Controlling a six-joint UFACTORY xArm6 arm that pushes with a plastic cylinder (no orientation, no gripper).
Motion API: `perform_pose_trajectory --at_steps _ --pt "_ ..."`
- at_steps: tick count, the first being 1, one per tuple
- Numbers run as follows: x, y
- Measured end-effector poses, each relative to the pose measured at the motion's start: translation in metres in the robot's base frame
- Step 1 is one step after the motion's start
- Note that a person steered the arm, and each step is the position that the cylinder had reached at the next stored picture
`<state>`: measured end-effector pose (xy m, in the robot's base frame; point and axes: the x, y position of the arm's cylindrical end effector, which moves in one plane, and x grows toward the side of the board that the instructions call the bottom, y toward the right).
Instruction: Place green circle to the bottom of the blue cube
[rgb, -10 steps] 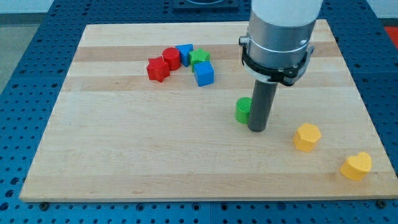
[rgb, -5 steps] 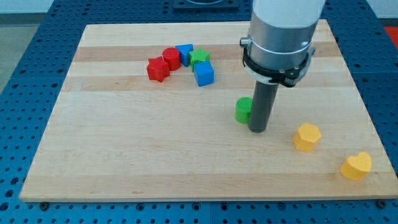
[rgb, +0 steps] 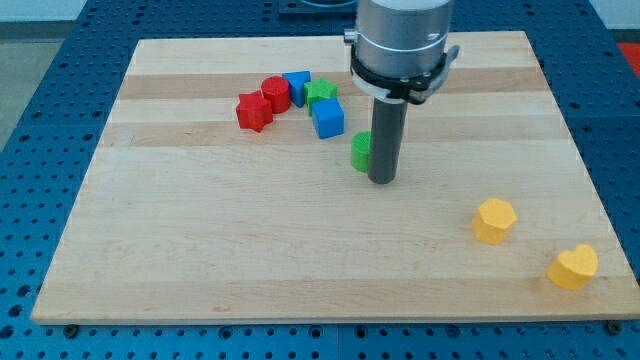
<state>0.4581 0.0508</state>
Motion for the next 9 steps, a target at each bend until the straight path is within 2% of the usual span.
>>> perform_pose_trajectory --at_steps 2,9 --pt "-0.004 -0.013" --pt "-0.010 0.006"
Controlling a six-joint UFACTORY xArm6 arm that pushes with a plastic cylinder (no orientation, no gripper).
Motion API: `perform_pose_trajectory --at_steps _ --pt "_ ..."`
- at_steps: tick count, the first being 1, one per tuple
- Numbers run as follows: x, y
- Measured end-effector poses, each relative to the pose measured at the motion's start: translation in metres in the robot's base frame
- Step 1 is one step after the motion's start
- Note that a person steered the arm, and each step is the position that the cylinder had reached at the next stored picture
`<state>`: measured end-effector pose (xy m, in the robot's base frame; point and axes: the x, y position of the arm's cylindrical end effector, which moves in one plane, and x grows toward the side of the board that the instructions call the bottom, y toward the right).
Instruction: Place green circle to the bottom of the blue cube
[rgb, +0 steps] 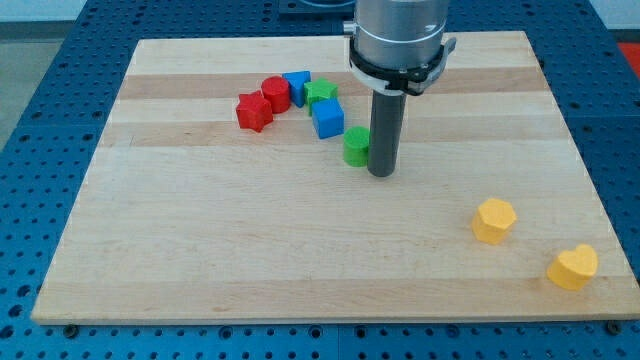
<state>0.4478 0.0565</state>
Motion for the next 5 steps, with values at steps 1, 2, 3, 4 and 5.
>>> perform_pose_trajectory --at_steps 1,2,3,4,5 --pt "-0.003 0.004" --pt "-0.009 0.007" --pt "-0.012 0.007" --pt "-0.013 0.007" --pt "-0.014 0.006"
